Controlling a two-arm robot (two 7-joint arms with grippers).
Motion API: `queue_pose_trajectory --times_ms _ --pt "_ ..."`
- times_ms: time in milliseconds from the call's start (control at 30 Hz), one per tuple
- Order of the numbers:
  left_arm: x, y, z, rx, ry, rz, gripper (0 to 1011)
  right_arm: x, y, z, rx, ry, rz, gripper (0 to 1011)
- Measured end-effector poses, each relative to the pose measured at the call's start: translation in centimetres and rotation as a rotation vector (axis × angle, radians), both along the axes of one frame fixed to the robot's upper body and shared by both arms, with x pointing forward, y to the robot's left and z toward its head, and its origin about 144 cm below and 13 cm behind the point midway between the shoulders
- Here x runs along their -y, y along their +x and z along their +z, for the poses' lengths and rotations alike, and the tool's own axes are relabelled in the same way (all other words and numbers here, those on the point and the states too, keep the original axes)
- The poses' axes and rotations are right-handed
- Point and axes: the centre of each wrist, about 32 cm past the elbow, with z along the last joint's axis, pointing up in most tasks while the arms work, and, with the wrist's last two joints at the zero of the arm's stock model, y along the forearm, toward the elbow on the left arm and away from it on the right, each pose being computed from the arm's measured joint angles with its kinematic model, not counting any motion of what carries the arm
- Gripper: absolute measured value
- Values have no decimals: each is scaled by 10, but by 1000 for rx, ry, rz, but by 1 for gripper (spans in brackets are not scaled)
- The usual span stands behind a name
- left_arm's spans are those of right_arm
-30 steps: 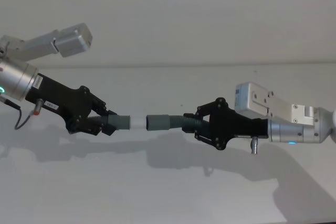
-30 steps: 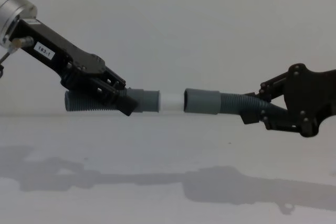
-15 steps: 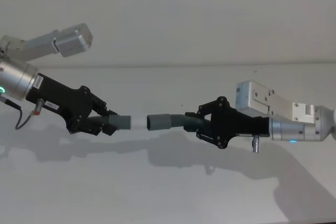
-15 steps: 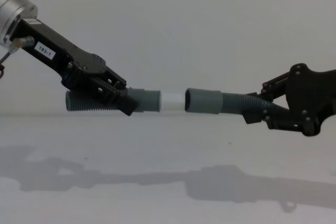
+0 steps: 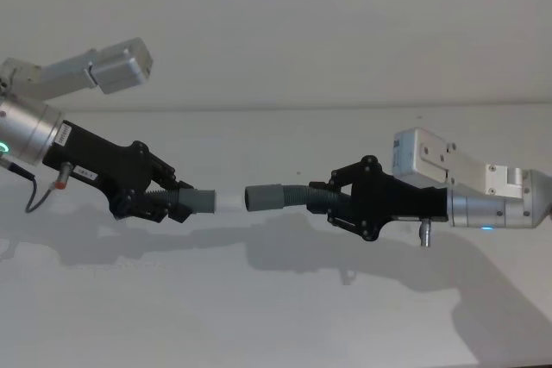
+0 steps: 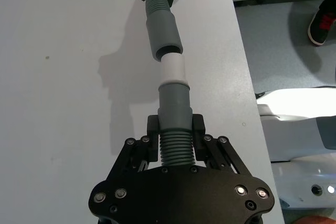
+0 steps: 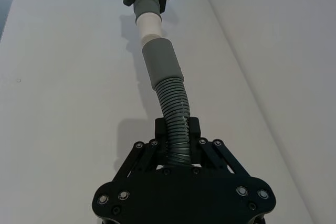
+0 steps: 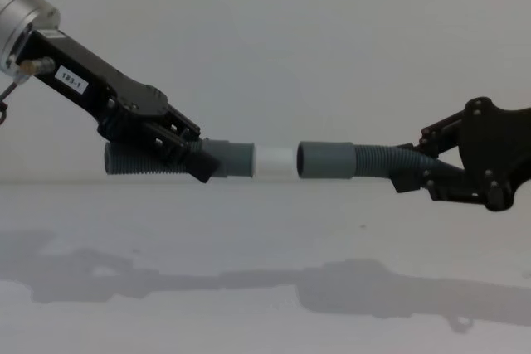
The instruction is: Use both hands to pick up one end of the pipe from the table, align the ends, and insert them.
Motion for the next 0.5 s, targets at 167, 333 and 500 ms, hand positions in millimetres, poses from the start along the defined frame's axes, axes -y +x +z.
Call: queue_pose_trajectory --times_ms 167,333,500 --pt "0 0 0 0 0 0 335 2 0 1 -2 -1 -1 213" --pt "0 0 0 0 0 1 335 3 0 1 -3 -1 -1 213" --pt "0 0 0 0 1 1 335 3 -1 2 -6 -1 -1 213"
